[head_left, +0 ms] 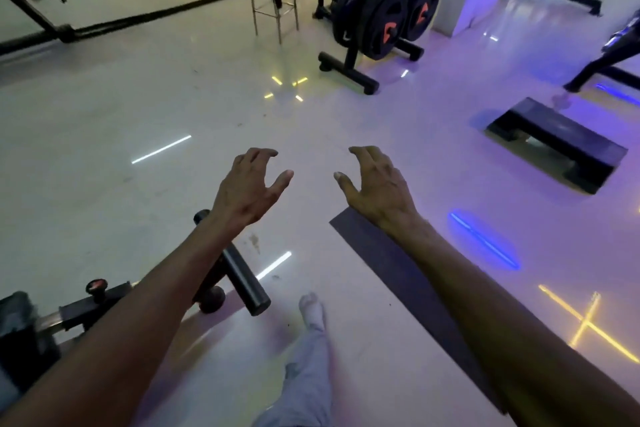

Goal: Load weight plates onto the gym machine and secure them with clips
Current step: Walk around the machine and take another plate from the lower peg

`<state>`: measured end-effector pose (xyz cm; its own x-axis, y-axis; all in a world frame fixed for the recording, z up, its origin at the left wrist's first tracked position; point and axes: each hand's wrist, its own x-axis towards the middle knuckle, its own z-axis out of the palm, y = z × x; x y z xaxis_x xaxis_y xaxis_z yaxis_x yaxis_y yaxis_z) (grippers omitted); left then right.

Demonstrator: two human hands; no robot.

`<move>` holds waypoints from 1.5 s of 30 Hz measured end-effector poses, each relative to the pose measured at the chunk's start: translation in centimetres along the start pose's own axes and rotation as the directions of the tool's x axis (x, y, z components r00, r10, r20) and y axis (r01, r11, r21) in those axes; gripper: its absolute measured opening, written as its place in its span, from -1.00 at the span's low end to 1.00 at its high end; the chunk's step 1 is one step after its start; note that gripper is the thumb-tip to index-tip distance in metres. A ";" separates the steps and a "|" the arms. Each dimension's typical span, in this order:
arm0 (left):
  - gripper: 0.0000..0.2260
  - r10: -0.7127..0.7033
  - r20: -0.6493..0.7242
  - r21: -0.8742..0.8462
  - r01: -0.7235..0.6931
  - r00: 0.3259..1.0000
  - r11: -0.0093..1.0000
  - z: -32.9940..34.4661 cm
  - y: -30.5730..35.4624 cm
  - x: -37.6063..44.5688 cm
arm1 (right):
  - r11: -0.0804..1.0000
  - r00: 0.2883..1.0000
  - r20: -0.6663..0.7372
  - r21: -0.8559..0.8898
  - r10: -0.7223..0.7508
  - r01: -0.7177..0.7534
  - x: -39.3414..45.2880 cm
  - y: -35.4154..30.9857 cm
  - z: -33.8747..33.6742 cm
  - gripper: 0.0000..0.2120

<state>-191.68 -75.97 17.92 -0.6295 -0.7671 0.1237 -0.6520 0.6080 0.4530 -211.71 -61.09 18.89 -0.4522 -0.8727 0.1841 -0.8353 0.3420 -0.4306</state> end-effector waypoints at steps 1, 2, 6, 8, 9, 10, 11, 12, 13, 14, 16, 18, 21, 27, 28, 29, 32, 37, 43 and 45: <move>-0.50 -0.011 -0.009 -0.006 0.011 1.000 1.000 0.2 -1.1 2.7 | 1.000 1.000 0.001 0.005 -0.013 0.013 3.1 0.1 0.9 -0.46; -0.50 -0.023 -0.018 -0.011 0.022 1.000 1.000 0.3 -2.2 5.4 | 1.000 1.000 0.003 0.009 -0.026 0.026 6.3 0.0 1.7 -0.46; -0.49 -0.075 -0.034 -0.009 0.075 0.997 0.997 -0.6 -6.4 16.0 | 0.997 0.997 0.025 0.024 -0.073 0.072 18.6 -0.7 4.2 -0.46; -0.49 -0.106 -0.059 -0.006 0.106 0.993 0.994 -1.7 -8.3 21.2 | 0.994 0.994 0.032 0.026 -0.106 0.106 25.0 -1.5 5.1 -0.46; -0.49 -0.124 -0.074 -0.003 0.124 0.990 0.992 -2.3 -9.3 23.6 | 0.992 0.992 0.034 0.031 -0.119 0.118 27.9 -1.9 5.6 -0.46; -0.49 -0.139 -0.084 0.002 0.140 0.987 0.990 -2.9 -10.3 25.8 | 0.991 0.990 0.039 0.038 -0.133 0.132 30.8 -2.4 6.2 -0.46; -0.49 -0.151 -0.095 0.009 0.153 0.984 0.988 -3.4 -11.5 28.0 | 0.988 0.988 0.044 0.044 -0.150 0.148 33.7 -2.9 6.8 -0.47; -0.49 -0.165 -0.107 0.016 0.167 0.981 0.986 -3.8 -12.8 30.2 | 0.985 0.985 0.048 0.047 -0.168 0.166 36.6 -3.4 7.6 -0.47; -0.49 -0.184 -0.118 0.020 0.188 0.976 0.982 -4.3 -14.2 32.3 | 0.982 0.981 0.056 0.052 -0.184 0.181 39.6 -3.9 8.5 -0.47; -0.48 -0.209 -0.128 0.023 0.214 0.969 0.977 -4.7 -15.6 34.5 | 0.979 0.978 0.065 0.060 -0.199 0.195 42.5 -4.4 9.6 -0.47; -0.47 -0.253 -0.150 0.035 0.261 0.956 0.965 -5.5 -18.8 38.5 | 0.970 0.968 0.082 0.075 -0.237 0.231 48.1 -5.4 11.9 -0.47; -0.47 -0.282 -0.179 0.043 0.294 0.942 0.955 -6.3 -22.2 42.8 | 0.957 0.954 0.087 0.082 -0.285 0.278 54.2 -6.5 14.4 -0.48; -0.46 -0.343 -0.217 0.052 0.362 0.914 0.931 -7.8 -26.7 49.3 | 0.937 0.933 0.102 0.102 -0.345 0.335 63.3 -8.7 17.8 -0.47; -0.47 -0.466 -0.281 0.022 0.491 0.839 0.871 -12.3 -35.7 61.8 | 0.875 0.865 0.146 0.151 -0.480 0.461 81.5 -15.6 23.0 -0.47; -0.47 -0.490 -0.299 0.011 0.517 0.819 0.856 -13.1 -37.3 63.6 | 0.866 0.855 0.151 0.157 -0.496 0.474 84.2 -17.1 23.9 -0.48; -0.47 -0.514 -0.309 0.003 0.541 0.800 0.841 -13.9 -38.8 65.1 | 0.855 0.843 0.160 0.168 -0.514 0.490 86.7 -18.8 25.0 -0.48; -0.46 -0.549 -0.346 -0.010 0.582 0.761 0.813 -16.2 -44.5 69.4 | 0.807 0.790 0.176 0.205 -0.587 0.554 93.9 -24.4 28.7 -0.47; -0.47 -0.611 -0.418 -0.033 0.661 0.673 0.750 -20.3 -56.4 74.7 | 0.726 0.707 0.178 0.256 -0.684 0.638 104.2 -34.8 36.7 -0.48; -0.47 -0.680 -0.457 -0.067 0.740 0.573 0.669 -26.9 -70.4 79.7 | 0.643 0.615 0.195 0.312 -0.764 0.700 114.4 -48.7 45.4 -0.49; -0.47 -0.693 -0.477 -0.067 0.764 0.540 0.642 -29.8 -74.6 81.0 | 0.618 0.590 0.194 0.330 -0.784 0.713 117.6 -53.7 47.5 -0.48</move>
<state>-181.45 -189.59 20.41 0.3133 -0.9337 0.1735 -0.8708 -0.2095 0.4448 -205.16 -198.65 21.75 0.4489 -0.8504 0.2746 -0.7357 -0.5261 -0.4265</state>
